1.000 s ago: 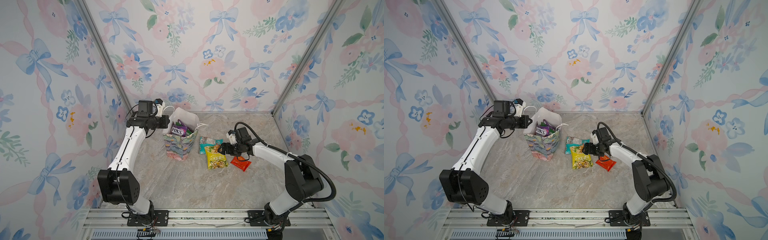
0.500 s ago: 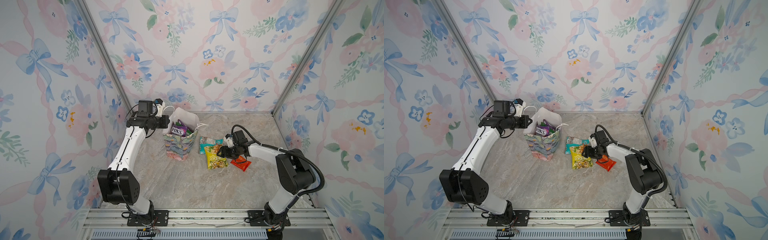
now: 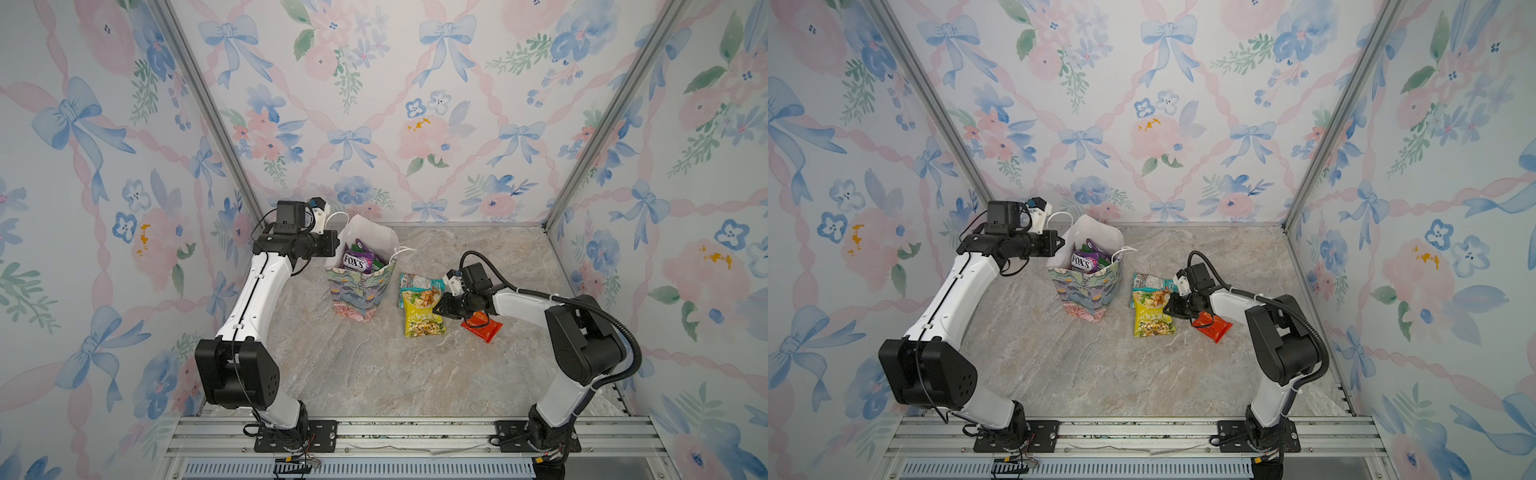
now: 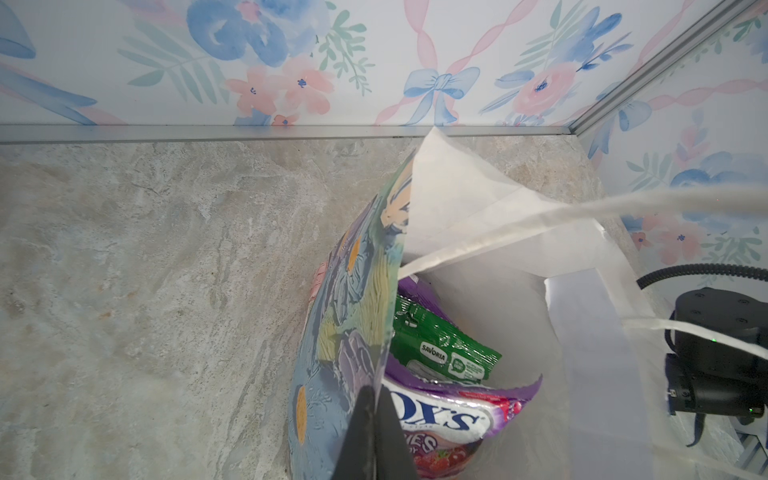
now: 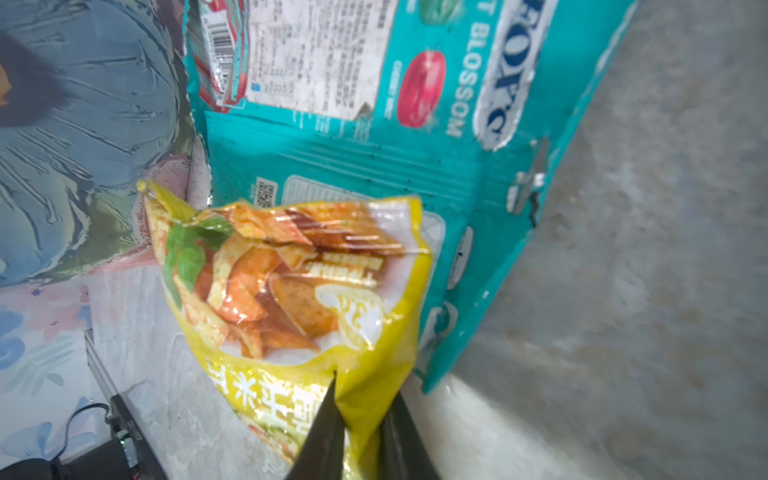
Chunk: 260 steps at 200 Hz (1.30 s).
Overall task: Place the snacks into the paper bag
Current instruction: 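Close the right gripper on the yellow chip bag's edge, then lift the yellow chip bag with the right gripper and carry it over the paper bag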
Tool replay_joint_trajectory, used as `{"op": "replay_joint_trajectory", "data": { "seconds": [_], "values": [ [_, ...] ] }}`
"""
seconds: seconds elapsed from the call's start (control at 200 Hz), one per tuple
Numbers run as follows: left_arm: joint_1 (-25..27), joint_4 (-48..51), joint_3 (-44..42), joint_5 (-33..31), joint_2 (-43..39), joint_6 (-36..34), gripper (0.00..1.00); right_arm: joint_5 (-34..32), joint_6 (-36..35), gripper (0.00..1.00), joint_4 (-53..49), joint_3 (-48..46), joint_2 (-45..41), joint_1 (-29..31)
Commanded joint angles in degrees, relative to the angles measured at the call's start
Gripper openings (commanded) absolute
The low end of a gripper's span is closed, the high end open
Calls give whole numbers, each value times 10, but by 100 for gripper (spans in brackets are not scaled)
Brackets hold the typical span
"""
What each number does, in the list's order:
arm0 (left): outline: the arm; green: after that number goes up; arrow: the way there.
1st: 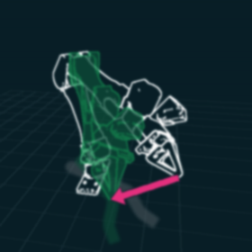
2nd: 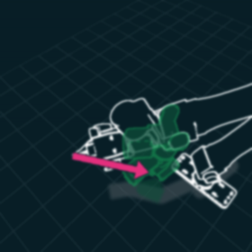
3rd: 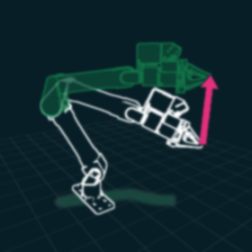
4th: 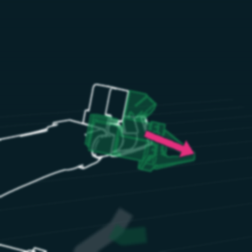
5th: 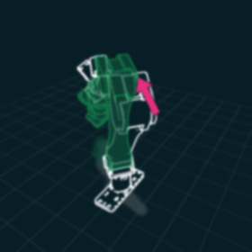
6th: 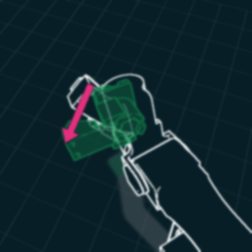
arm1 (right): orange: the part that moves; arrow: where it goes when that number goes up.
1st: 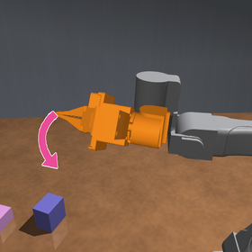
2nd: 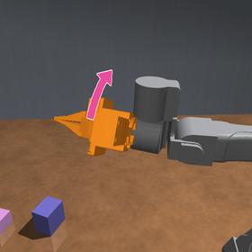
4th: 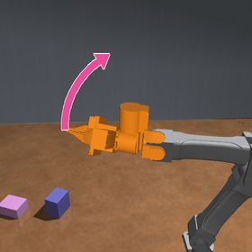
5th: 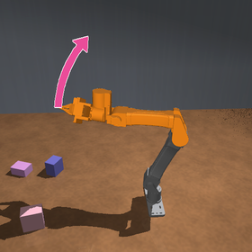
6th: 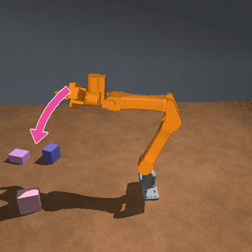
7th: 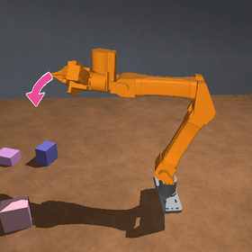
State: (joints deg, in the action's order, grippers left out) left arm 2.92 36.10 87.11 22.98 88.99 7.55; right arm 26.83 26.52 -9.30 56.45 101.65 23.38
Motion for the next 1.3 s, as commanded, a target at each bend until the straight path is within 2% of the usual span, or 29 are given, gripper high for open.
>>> {"op": "replay_joint_trajectory", "data": {
  "seconds": [0.0, 0.205, 0.47, 0.75, 1.295],
  "values": [
    [-1, 9, -8, 0, -2, -9, 0, 11, 2, 11, 2, -1, -5, 5],
    [-1, 9, -8, 0, -2, -9, 0, 13, 7, 0, -16, 11, -42, 10],
    [-1, 9, -8, 0, -3, -8, 0, 0, 21, 0, -61, 50, -111, 15],
    [-1, 9, -8, 2, -3, -9, 0, -35, 31, 0, -116, 123, -147, 8],
    [-1, 9, -8, 3, -5, -8, 0, -137, -4, 0, -169, 314, -126, -30]
  ]
}}
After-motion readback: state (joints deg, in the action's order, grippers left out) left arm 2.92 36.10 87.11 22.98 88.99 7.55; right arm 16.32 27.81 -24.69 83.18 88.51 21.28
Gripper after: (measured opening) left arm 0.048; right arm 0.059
